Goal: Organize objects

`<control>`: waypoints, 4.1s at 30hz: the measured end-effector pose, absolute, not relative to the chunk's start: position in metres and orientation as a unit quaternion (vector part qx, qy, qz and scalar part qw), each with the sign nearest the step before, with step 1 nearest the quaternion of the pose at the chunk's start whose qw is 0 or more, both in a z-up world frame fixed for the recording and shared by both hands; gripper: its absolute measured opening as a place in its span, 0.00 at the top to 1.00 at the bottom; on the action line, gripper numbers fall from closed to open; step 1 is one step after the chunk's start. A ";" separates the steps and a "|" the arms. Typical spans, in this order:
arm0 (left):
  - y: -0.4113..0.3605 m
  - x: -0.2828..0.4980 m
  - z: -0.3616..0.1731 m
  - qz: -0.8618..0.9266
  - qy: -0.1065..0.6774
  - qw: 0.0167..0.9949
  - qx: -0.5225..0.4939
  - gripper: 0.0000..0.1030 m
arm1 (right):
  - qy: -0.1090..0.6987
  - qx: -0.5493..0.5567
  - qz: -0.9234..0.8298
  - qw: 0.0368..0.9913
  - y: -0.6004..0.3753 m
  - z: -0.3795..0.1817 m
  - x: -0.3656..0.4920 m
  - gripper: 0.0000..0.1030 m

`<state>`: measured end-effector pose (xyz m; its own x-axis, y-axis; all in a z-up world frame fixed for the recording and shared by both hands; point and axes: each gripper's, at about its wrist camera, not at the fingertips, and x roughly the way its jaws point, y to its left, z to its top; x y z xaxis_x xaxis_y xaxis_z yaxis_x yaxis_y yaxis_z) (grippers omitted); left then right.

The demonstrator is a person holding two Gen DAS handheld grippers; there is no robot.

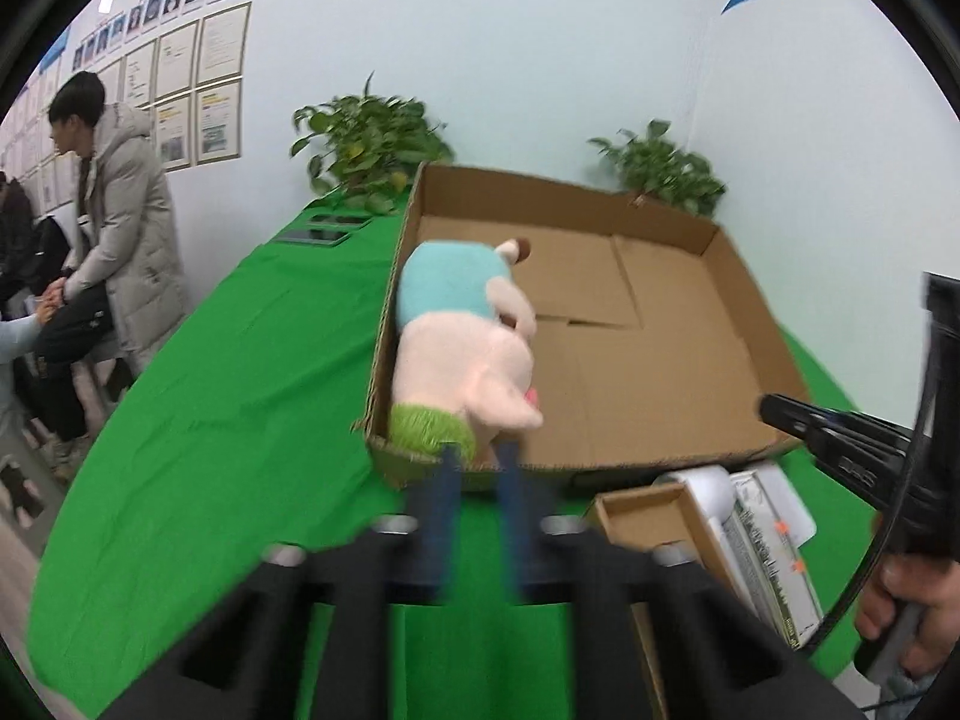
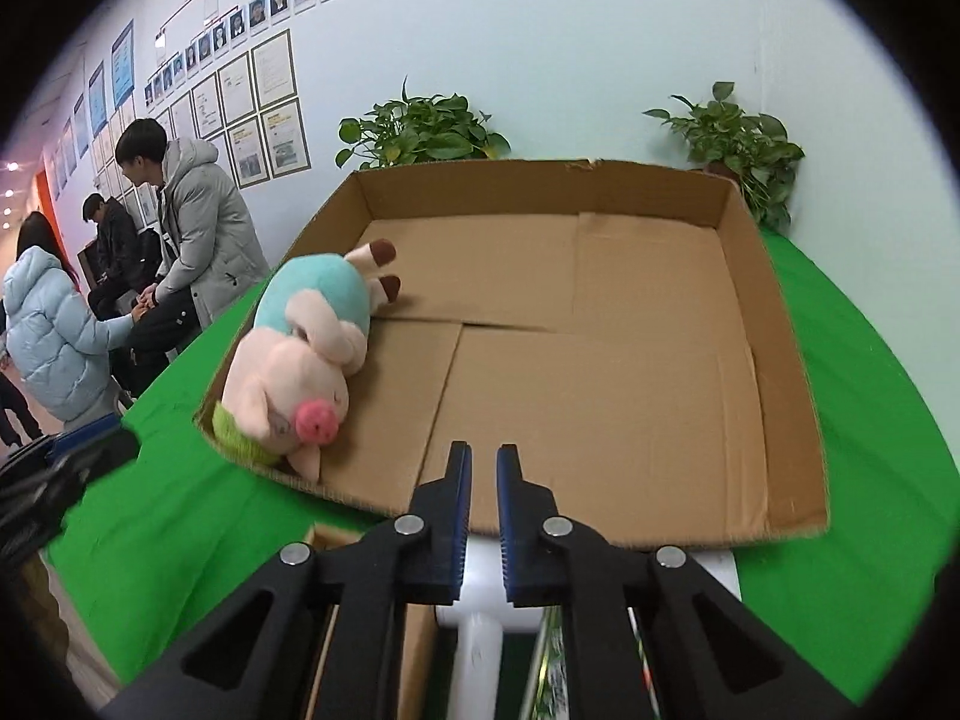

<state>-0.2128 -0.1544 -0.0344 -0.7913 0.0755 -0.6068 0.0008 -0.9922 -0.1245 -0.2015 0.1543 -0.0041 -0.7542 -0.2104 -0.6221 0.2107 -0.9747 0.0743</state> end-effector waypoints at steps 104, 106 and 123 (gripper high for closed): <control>-0.103 -0.125 -0.058 0.921 -0.115 0.135 -0.346 0.06 | 0.035 0.301 -0.920 0.248 0.197 -0.031 -0.013 0.01; -0.103 -0.125 -0.060 0.918 -0.118 0.139 -0.353 0.06 | 0.041 0.301 -0.915 0.266 0.194 -0.030 -0.008 0.01; -0.105 -0.089 -0.061 0.900 -0.108 0.157 -0.391 0.06 | 0.109 0.310 -0.828 0.454 0.177 -0.020 0.065 0.01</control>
